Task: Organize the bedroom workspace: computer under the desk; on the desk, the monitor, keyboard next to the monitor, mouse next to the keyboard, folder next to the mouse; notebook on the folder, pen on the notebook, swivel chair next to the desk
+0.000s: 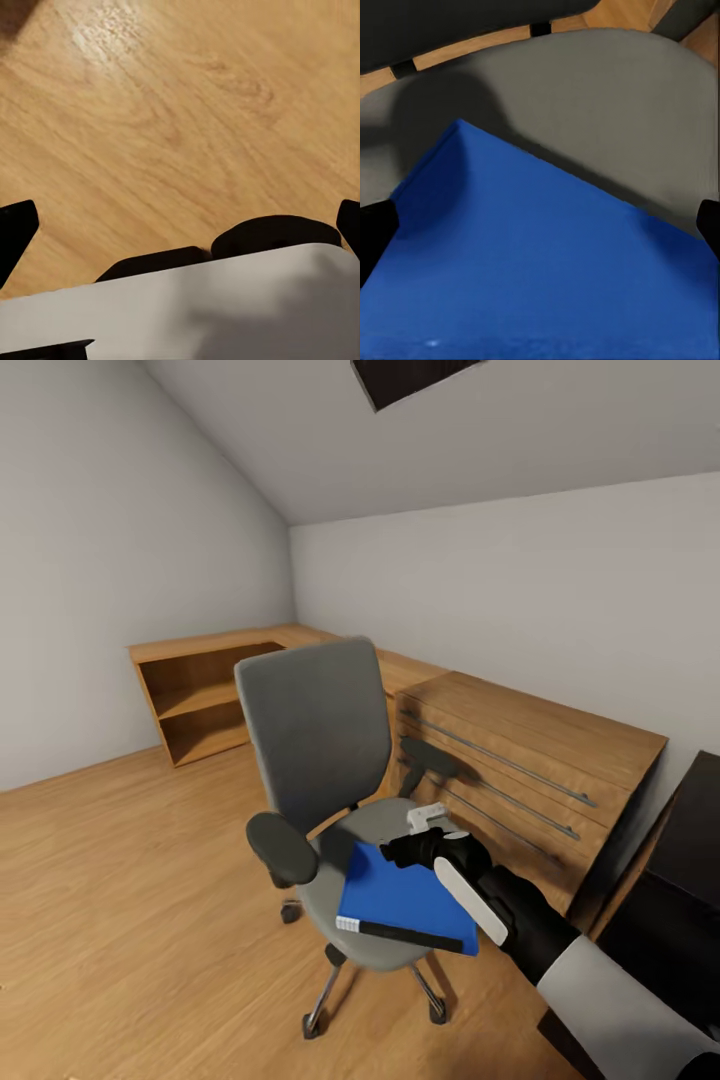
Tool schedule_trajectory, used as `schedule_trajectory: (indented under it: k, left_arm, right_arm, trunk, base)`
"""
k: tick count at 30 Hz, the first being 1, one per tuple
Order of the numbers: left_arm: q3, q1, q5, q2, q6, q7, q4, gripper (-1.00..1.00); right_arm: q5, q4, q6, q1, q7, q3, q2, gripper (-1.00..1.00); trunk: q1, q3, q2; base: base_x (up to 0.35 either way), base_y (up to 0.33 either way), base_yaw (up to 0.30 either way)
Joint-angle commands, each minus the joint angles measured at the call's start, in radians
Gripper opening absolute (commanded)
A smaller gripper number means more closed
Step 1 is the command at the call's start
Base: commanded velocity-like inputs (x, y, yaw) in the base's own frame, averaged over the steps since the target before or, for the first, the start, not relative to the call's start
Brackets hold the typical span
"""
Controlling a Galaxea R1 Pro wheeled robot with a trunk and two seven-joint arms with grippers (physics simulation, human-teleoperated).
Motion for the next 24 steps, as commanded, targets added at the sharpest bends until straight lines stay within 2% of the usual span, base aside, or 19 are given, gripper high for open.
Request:
schedule_trajectory:
  k: [1,6,12,16,17,21,24]
  left_arm:
    - [-0.001,0.001,0.008,0.000,0.002,0.006,-0.003,1.00]
    - [-0.002,-0.001,0.008,-0.001,0.002,0.008,-0.003,1.00]
    - [-0.003,-0.004,0.007,-0.001,0.002,0.011,-0.003,1.00]
    - [-0.005,-0.006,0.007,-0.001,0.002,0.011,-0.003,1.00]
    - [-0.006,-0.007,0.010,0.000,0.002,0.004,-0.003,1.00]
    - [-0.005,-0.007,0.011,-0.001,0.002,0.004,-0.008,1.00]
    - [-0.004,-0.007,0.011,0.000,0.001,0.004,-0.036,1.00]
  right_arm:
    - [-0.011,-0.002,0.004,-0.001,-0.011,0.002,-0.001,1.00]
    - [-0.011,-0.005,0.012,-0.001,-0.011,-0.002,0.002,1.00]
    - [-0.021,-0.028,0.038,0.001,-0.013,-0.007,0.008,1.00]
    - [-0.044,-0.084,0.051,0.026,-0.015,-0.015,0.005,1.00]
    - [-0.054,-0.188,0.057,0.078,-0.017,-0.018,0.005,1.00]
    - [-0.055,-0.210,0.057,0.092,-0.017,-0.018,0.003,1.00]
    - [-0.054,-0.280,0.057,0.130,-0.018,-0.023,0.000,1.00]
  trunk:
    - [-0.001,-0.001,0.000]
    - [-0.001,-0.001,0.000]
    - [-0.001,-0.001,0.000]
    - [-0.001,-0.001,0.000]
    - [-0.001,-0.001,0.000]
    - [-0.001,-0.001,0.000]
    - [-0.001,-0.001,0.000]
  base:
    - [-0.298,0.133,-0.162]
    - [-0.172,0.077,-0.222]
    - [-0.041,0.018,-0.280]
    - [-0.004,0.002,-0.296]
    - [-0.174,0.000,-0.290]
    - [-0.259,0.000,-0.277]
    - [-0.306,0.000,-0.173]
